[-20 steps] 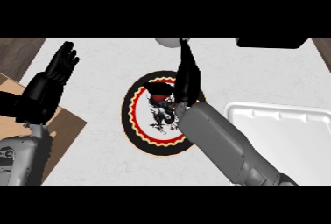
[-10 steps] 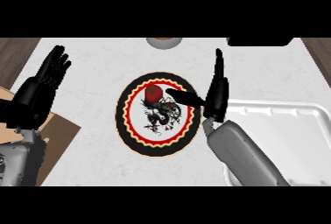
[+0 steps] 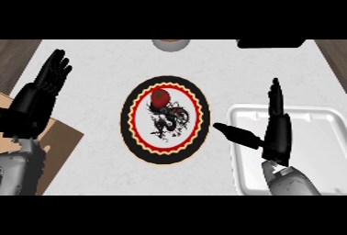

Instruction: Pick the tomato from the tray and place it in the plate

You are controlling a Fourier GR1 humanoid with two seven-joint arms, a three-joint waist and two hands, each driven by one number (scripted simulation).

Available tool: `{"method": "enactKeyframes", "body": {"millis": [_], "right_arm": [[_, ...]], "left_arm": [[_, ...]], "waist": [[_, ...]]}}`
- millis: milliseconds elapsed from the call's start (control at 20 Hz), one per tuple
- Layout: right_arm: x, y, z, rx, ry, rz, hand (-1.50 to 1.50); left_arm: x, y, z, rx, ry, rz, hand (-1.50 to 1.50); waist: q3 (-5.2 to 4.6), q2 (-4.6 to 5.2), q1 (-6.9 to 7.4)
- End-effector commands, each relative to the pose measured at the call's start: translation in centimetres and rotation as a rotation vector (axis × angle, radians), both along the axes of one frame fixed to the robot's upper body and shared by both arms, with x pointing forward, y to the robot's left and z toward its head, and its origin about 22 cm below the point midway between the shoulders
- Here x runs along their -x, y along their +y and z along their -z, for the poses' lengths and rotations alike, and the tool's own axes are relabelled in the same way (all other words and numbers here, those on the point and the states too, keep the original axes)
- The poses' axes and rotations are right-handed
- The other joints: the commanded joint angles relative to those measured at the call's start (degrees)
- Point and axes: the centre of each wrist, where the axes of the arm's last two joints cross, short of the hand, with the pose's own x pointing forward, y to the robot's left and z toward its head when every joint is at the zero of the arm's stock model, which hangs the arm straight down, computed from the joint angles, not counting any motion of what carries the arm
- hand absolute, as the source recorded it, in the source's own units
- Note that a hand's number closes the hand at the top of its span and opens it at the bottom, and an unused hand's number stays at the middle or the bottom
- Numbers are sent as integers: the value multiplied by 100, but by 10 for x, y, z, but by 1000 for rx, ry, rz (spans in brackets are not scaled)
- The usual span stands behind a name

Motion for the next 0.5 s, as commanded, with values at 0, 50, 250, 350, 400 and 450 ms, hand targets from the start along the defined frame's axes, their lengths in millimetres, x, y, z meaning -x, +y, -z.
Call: {"method": "enactKeyframes", "body": {"millis": [0, 50, 250, 350, 400, 450], "right_arm": [[28, -31, -17, 25, 1, -30, -150], [37, -35, 3, 37, -2, -9, -150], [51, -61, -1, 47, 7, -16, -150], [59, -71, -8, 56, -25, -6, -150], [68, -62, -1, 91, -15, 16, -150], [71, -66, 19, 105, -12, 15, -150]], "left_arm": [[8, -12, -12, -3, -4, -2, 0], [4, 0, 11, 9, 0, -9, 0], [8, 14, -7, -2, 4, 11, 0], [1, 3, -10, -14, -2, 5, 0], [2, -7, -7, 5, -4, -4, 0], [-13, -4, 2, -2, 0, -9, 0]], "waist": [[-1, -4, 16], [-2, 8, 16], [-2, 8, 32], [-2, 8, 18], [-2, 7, 19], [-1, 15, 3]]}}
